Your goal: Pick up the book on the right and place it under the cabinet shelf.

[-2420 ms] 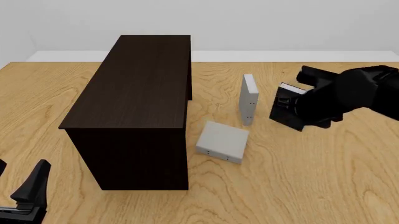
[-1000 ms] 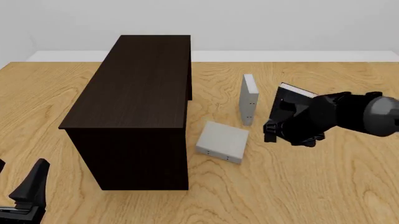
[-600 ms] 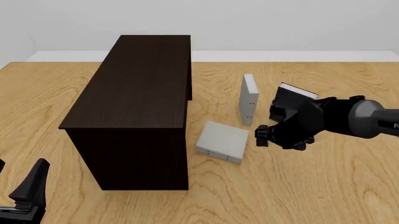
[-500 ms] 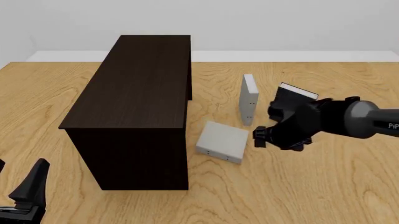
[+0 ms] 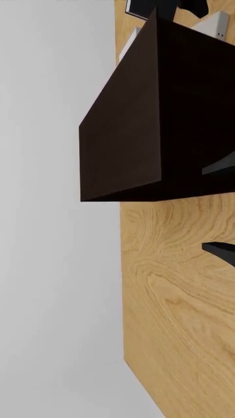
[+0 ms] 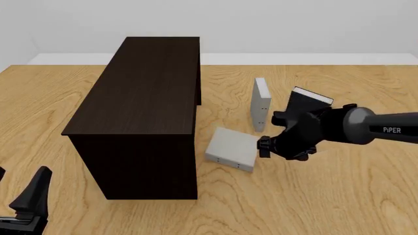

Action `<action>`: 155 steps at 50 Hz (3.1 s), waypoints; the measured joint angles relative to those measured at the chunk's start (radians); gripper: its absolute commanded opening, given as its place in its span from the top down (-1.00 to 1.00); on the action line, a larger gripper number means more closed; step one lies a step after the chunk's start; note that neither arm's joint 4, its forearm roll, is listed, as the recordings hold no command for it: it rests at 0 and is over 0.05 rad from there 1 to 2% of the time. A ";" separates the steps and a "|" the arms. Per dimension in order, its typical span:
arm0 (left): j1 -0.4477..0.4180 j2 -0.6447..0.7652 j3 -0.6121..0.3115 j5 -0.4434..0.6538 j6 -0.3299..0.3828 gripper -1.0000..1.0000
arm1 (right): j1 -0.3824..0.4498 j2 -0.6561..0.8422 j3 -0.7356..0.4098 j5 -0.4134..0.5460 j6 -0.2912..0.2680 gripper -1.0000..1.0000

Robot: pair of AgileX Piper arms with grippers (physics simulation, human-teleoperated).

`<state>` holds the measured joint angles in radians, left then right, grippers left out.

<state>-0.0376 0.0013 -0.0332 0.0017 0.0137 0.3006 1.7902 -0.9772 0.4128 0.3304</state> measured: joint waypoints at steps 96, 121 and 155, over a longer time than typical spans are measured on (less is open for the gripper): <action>-0.004 0.000 0.000 0.009 -0.003 -1.00 | 0.222 0.193 -0.324 0.102 0.076 -1.00; -0.004 0.000 -0.005 0.014 -0.003 -1.00 | 0.288 0.284 -0.475 0.139 0.095 -1.00; -0.004 0.000 0.007 0.003 -0.003 -1.00 | 0.262 0.179 -0.398 0.100 0.056 -1.00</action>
<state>-0.0415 0.0010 -0.0260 0.0050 0.0105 0.5627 1.9697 -1.3752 0.5127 0.3867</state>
